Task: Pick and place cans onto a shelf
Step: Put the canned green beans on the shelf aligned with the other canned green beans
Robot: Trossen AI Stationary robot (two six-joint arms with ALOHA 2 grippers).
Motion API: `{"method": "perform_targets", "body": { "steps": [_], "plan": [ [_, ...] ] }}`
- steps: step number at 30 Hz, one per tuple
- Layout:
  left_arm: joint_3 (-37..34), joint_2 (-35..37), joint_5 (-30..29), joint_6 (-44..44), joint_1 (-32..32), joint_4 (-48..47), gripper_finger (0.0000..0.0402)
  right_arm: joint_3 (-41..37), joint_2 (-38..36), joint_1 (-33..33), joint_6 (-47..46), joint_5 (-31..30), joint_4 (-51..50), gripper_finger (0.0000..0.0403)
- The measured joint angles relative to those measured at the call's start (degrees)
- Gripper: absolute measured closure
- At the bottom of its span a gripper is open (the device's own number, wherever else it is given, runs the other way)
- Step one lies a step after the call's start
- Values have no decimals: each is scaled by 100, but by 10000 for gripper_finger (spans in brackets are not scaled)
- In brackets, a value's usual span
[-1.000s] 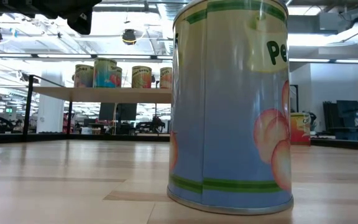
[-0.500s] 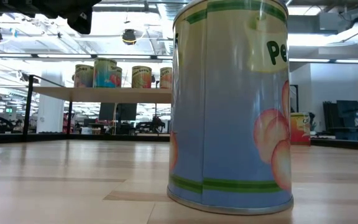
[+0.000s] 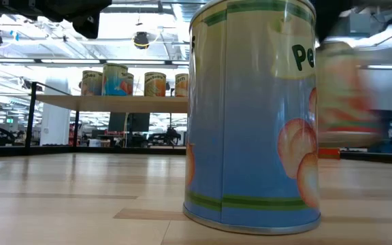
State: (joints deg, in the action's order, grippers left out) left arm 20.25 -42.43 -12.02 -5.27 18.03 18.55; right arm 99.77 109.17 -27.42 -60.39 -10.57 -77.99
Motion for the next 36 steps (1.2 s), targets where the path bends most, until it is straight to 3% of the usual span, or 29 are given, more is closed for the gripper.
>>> {"method": "perform_targets", "body": {
  "steps": [5,13,24,36],
  "plan": [
    [-57,302,-37,-123,-1,-50,401,56,1,796,1611,-255,1268,386],
    [-623,1387,-236,-23,-249,-159,401,58,1,1583,3621,-316,2861,390],
    [-777,2389,-235,47,-440,-616,401,164,435,2192,4684,-148,4206,390],
    [-784,2448,-308,43,-439,-829,401,673,1094,2453,5318,-106,4110,390]
  ]
}}
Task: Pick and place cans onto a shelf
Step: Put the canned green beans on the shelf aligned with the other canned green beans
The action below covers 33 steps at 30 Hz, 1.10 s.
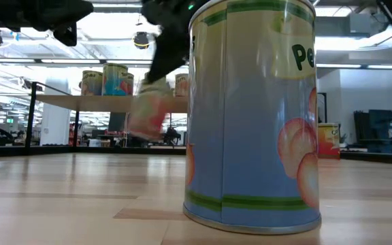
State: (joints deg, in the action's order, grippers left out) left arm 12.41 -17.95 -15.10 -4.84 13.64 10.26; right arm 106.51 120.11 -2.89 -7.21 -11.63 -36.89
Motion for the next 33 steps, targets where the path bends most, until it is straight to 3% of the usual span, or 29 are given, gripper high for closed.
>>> {"method": "perform_targets", "body": {
  "steps": [27,33],
  "plan": [
    [-1,-5,-28,39,-3,-71,401,-10,374,4,128,124,107,389],
    [-1,-5,-26,-8,-3,-91,401,-8,385,-38,135,103,410,341]
  ]
}}
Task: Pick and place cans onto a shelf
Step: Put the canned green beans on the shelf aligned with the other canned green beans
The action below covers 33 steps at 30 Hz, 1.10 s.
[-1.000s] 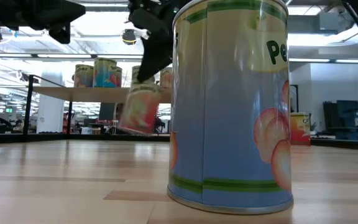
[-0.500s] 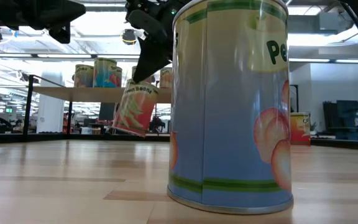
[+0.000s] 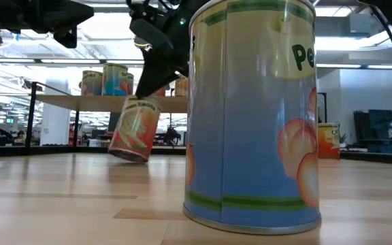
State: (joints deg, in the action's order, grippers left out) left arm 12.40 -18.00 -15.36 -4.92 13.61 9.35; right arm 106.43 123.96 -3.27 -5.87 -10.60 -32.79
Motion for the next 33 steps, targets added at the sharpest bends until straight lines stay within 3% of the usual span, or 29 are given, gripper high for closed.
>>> {"method": "perform_targets", "body": {
  "steps": [5,8,12,16,24,28,33],
  "plan": [
    [0,0,0,-10,0,-43,401,3,-60,-79,157,1,152,289],
    [0,0,0,-10,0,-110,401,-10,-250,-188,348,-212,-132,281],
    [0,0,28,6,2,-161,401,-112,-457,-521,864,-1313,-519,322],
    [2,-35,164,38,2,-235,401,-776,-676,-701,684,-1421,-203,389],
    [9,-508,258,168,7,-204,401,-2949,-1392,-763,439,-1446,2518,393],
    [9,-993,261,306,12,30,401,-4021,-1954,-763,441,-1358,4122,394],
    [28,-1682,262,474,25,310,401,-5316,-2557,-710,371,-1346,5429,393]
  ]
}}
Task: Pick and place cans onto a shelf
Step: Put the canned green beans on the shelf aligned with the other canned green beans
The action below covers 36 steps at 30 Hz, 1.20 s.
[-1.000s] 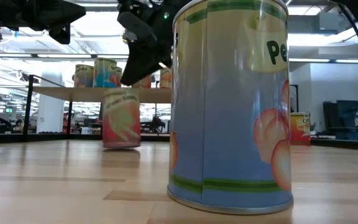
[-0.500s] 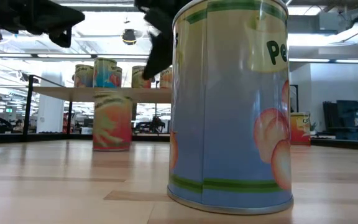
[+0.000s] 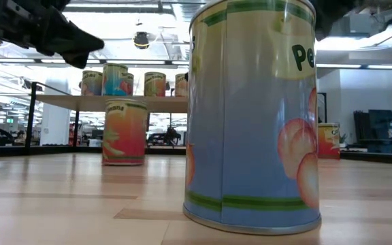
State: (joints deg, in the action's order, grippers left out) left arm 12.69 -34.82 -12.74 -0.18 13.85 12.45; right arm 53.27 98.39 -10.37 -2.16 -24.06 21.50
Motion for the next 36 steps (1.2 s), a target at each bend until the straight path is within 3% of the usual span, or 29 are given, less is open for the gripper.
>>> {"method": "perform_targets", "body": {
  "steps": [8,14,24,31,36],
  "plan": [
    [604,-1220,-24,200,173,-346,393,-918,-524,25,-242,39,543,390],
    [1597,-2304,-430,534,268,-1652,353,-952,-496,-20,-97,40,600,391],
    [2689,-3855,-467,646,279,-1977,307,-950,-459,-96,-67,177,605,389],
    [3268,-4061,-1169,40,451,-3431,301,-950,-459,-228,-83,167,591,389],
    [3329,-3990,-1174,-69,461,-3915,301,-949,-459,-254,-85,160,600,388]
  ]
}}
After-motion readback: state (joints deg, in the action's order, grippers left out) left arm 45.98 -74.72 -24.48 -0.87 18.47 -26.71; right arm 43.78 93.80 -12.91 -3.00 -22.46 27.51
